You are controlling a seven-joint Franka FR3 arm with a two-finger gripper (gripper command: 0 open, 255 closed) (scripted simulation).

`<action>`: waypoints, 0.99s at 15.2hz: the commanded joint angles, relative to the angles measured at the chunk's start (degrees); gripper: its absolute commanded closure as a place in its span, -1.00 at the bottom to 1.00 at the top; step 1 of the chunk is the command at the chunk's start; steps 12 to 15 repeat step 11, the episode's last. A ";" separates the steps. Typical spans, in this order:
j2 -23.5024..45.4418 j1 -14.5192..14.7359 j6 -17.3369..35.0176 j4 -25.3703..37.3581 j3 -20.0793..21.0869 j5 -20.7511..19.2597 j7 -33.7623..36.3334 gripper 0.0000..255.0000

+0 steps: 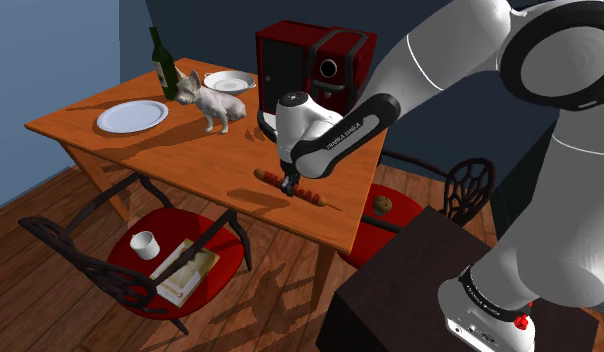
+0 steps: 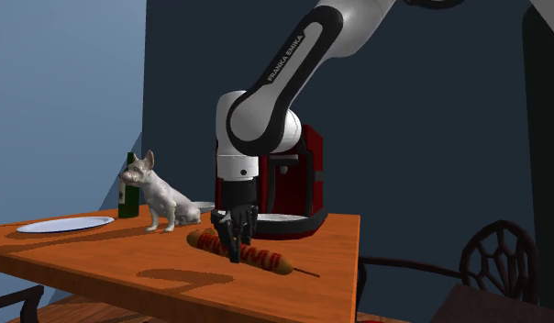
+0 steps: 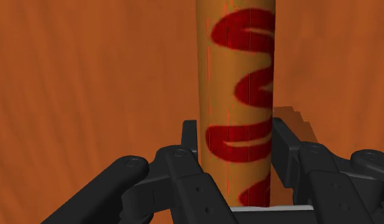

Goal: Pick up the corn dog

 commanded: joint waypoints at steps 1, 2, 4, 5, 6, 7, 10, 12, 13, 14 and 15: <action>-1.35 -0.28 -1.26 -0.03 0.27 0.60 -0.63 1.00; -1.94 -0.36 -1.88 0.02 0.40 0.87 -0.87 1.00; -3.09 -0.50 -3.14 0.17 0.64 1.40 -1.34 1.00; -3.65 -0.57 -3.78 0.27 0.75 1.66 -1.57 1.00; -4.20 -0.63 -4.41 0.37 0.85 1.92 -1.80 1.00; -4.75 -0.69 -5.06 0.49 0.95 2.17 -2.02 1.00; -5.90 -0.79 -6.45 0.79 1.14 2.71 -2.50 1.00; -5.89 -0.79 -6.45 0.79 1.13 2.71 -2.50 1.00; -5.89 -0.79 -6.45 0.79 1.13 2.71 -2.50 1.00; -5.89 -0.79 -6.45 0.79 1.13 2.71 -2.50 1.00; -5.89 -0.79 -6.45 0.79 1.13 2.71 -2.50 1.00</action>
